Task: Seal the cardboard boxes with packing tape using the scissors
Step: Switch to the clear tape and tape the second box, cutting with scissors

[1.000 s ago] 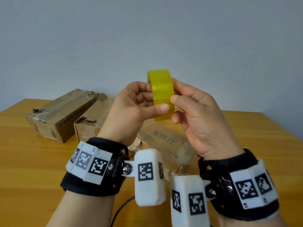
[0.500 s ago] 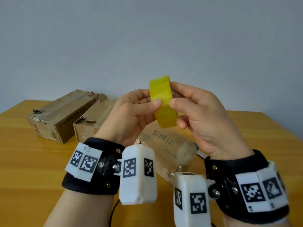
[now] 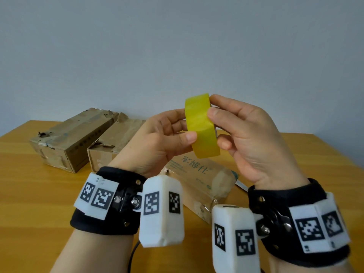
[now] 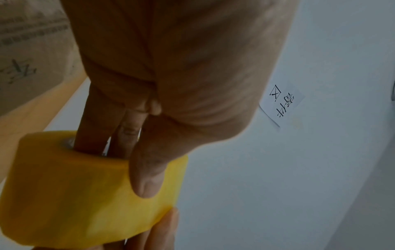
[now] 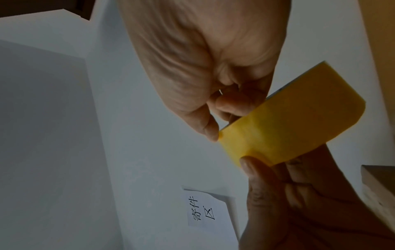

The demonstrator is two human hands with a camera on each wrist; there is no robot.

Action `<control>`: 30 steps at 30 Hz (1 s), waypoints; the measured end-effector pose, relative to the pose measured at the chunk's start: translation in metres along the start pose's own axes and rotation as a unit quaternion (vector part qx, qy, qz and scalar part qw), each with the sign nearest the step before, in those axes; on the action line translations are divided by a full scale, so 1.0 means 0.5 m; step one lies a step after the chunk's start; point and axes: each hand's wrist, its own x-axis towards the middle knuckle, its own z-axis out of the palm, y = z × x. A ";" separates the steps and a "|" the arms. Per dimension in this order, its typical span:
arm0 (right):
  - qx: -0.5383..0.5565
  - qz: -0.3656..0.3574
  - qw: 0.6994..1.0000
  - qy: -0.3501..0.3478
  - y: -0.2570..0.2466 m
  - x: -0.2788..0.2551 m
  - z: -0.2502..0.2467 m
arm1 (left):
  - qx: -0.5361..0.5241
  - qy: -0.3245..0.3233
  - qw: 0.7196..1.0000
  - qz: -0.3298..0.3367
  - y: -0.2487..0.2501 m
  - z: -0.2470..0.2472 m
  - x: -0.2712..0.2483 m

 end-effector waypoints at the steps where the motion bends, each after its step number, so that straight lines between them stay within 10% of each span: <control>1: -0.003 0.002 1.000 -0.003 -0.001 -0.001 0.000 | -0.002 -0.001 1.000 -0.001 0.000 -0.001 0.000; 30: -0.089 -0.018 0.996 0.009 0.003 -0.001 -0.008 | 0.117 0.000 0.991 0.070 -0.016 0.023 0.015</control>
